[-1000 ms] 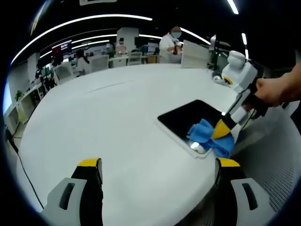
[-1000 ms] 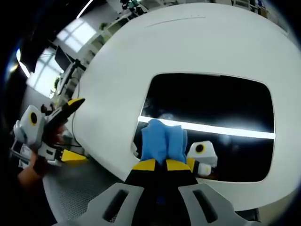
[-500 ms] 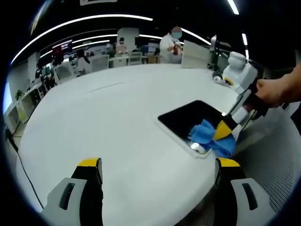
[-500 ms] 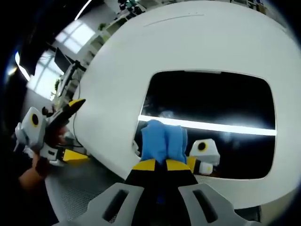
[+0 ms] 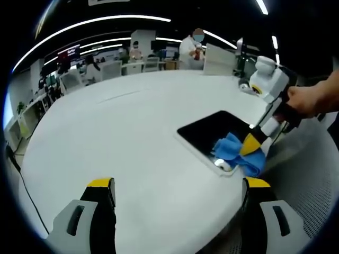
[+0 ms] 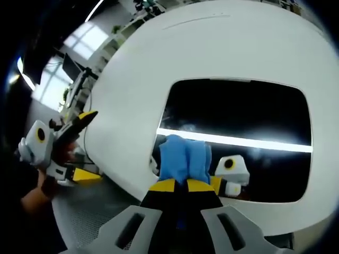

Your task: Wipe the mirror surface with the cleaning cloth until all visible marks leave the cleaned area.

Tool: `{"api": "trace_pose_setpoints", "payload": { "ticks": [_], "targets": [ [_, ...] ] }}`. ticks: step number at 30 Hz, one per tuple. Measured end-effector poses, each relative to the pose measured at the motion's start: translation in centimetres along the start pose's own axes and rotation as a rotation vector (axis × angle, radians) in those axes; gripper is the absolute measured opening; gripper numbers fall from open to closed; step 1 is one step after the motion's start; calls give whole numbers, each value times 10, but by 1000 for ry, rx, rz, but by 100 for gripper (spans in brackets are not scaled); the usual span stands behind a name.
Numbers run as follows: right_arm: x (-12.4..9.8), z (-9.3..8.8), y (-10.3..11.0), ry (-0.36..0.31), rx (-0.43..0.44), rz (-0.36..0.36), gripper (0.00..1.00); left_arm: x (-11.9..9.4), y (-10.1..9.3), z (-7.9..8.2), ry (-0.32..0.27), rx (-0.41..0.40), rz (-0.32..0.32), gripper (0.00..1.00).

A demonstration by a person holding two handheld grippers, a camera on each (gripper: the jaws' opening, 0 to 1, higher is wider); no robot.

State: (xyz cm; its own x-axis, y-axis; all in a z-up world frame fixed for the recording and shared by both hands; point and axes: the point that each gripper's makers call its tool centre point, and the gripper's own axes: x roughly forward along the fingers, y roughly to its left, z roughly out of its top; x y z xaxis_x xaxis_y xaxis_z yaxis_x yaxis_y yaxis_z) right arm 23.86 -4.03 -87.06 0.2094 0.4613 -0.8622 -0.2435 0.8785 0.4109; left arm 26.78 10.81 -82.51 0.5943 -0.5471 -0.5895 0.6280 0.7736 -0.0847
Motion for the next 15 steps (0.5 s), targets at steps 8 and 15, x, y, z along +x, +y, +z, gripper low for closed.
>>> {"api": "trace_pose_setpoints", "payload": {
  "ticks": [8,15],
  "targets": [
    [-1,0,-1,1,12,11,0,0,1,0,2,2,3,99],
    [-2,0,-6,1,16,12,0,-1,1,0,1,2,4,99]
  ]
}}
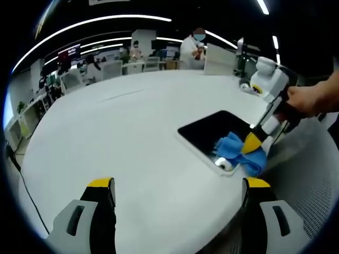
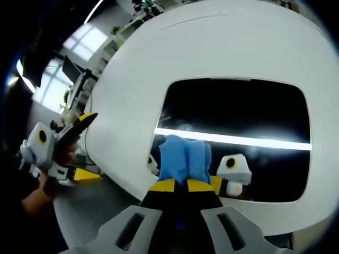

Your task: Wipe the mirror surface with the cleaning cloth until all visible marks leave the cleaned area.

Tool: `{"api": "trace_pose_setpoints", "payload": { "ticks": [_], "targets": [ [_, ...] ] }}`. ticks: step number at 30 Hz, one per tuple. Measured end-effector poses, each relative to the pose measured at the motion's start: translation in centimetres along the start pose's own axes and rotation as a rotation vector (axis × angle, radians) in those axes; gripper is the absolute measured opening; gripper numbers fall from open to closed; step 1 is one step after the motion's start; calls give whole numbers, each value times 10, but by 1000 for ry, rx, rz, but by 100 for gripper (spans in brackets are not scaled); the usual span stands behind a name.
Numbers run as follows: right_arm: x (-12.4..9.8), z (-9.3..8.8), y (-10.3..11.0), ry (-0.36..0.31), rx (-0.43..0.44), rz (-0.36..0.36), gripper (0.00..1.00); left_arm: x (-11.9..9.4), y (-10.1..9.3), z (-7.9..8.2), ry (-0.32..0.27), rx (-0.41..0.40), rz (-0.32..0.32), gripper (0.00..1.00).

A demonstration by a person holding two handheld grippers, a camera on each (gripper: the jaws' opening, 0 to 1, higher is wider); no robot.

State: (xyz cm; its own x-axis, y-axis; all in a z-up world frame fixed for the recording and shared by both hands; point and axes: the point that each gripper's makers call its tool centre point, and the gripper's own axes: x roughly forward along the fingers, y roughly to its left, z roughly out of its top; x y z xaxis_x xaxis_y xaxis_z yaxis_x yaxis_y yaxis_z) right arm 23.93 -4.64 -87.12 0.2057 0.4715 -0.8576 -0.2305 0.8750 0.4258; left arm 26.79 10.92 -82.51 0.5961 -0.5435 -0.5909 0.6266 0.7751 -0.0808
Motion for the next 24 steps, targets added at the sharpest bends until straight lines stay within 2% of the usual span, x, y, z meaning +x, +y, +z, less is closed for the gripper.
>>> {"api": "trace_pose_setpoints", "payload": {
  "ticks": [24],
  "targets": [
    [-10,-1,-19,-3,19,-17,0,0,2,0,-6,-12,4,99]
  ]
}}
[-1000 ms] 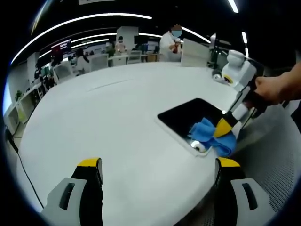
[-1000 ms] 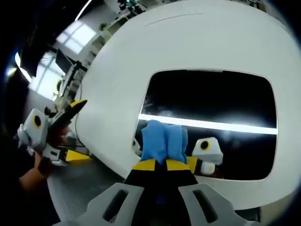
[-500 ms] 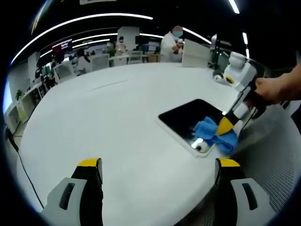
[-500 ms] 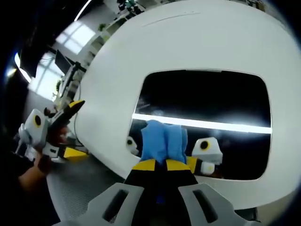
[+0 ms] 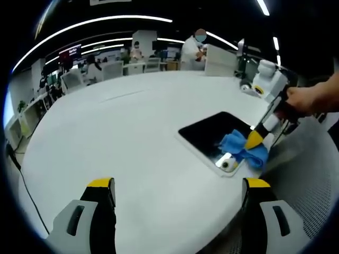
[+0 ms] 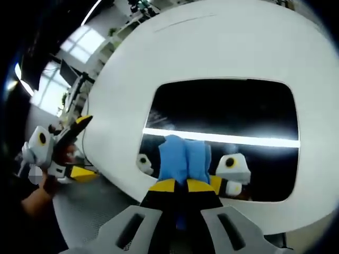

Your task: Wipe the mirror surface with the cleaning cloth until all visible marks leave the cleaned area.

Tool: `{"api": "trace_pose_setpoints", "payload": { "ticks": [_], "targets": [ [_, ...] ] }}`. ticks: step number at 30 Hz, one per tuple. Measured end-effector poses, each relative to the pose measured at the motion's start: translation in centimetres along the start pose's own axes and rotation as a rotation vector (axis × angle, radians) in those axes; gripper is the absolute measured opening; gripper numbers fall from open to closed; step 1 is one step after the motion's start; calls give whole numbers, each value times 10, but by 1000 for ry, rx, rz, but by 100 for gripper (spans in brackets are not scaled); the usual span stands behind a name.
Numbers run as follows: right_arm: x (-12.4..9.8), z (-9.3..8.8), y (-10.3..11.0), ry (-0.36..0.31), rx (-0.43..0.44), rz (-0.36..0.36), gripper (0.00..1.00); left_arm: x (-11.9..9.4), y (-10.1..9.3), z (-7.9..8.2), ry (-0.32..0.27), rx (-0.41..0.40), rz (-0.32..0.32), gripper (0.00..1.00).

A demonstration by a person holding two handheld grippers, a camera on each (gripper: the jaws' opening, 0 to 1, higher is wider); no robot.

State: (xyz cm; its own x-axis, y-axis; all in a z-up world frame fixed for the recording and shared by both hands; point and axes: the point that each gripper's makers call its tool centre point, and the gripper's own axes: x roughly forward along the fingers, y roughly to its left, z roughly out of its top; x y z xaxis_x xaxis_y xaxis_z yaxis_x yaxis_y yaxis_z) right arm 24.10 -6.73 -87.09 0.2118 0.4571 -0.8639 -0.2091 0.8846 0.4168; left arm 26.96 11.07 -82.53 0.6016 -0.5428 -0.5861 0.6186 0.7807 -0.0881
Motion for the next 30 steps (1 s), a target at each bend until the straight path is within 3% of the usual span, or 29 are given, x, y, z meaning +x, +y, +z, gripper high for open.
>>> {"api": "trace_pose_setpoints", "payload": {
  "ticks": [24,30],
  "targets": [
    [-8,0,-15,15,9,-30,0,0,-3,0,2,13,-13,99],
    [-5,8,-19,-2,36,-38,0,1,-3,-1,5,11,-15,99]
  ]
}}
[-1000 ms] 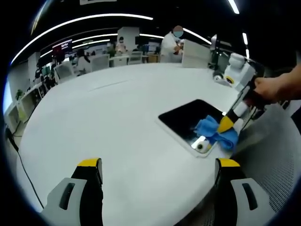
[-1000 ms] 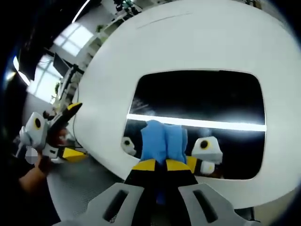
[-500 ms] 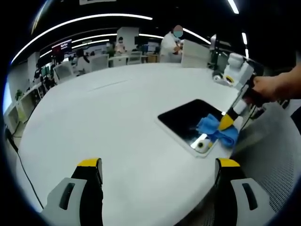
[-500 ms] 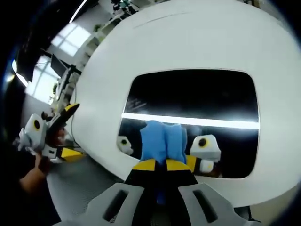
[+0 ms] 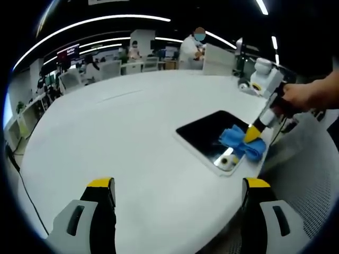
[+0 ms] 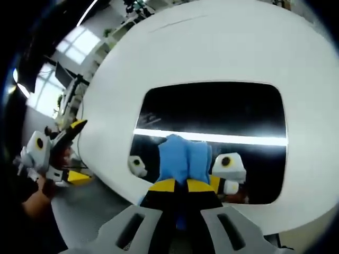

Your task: Wipe the mirror surface with the cleaning cloth until all visible marks leave the cleaned area.

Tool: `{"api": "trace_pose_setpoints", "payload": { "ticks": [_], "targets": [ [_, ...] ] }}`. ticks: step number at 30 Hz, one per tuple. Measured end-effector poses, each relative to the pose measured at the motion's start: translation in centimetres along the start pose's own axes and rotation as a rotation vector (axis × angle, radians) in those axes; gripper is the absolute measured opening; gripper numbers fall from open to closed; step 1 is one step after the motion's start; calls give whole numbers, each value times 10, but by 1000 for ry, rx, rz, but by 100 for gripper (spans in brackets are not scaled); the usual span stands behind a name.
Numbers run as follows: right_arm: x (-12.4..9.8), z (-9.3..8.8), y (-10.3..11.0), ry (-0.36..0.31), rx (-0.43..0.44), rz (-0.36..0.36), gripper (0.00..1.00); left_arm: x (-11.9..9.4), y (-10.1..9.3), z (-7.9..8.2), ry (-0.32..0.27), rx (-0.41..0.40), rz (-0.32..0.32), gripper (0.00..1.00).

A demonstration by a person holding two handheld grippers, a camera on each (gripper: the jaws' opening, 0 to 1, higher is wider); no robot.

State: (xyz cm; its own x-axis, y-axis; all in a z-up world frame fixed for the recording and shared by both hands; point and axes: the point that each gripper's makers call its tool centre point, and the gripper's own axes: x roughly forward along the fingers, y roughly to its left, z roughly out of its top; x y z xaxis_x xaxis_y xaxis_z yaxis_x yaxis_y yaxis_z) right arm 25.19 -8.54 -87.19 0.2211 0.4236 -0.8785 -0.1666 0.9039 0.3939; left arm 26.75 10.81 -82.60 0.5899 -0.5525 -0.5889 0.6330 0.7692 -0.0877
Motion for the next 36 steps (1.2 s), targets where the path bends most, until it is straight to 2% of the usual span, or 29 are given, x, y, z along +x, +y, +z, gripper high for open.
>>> {"api": "trace_pose_setpoints", "payload": {
  "ticks": [9,20,36],
  "targets": [
    [5,17,-1,-11,-15,-15,0,0,1,0,-6,-10,6,99],
    [15,54,-7,-34,-59,-54,0,0,2,-1,-2,-15,9,99],
    [23,93,-11,-52,-102,-80,0,-1,2,0,-4,-20,11,99]
  ]
}}
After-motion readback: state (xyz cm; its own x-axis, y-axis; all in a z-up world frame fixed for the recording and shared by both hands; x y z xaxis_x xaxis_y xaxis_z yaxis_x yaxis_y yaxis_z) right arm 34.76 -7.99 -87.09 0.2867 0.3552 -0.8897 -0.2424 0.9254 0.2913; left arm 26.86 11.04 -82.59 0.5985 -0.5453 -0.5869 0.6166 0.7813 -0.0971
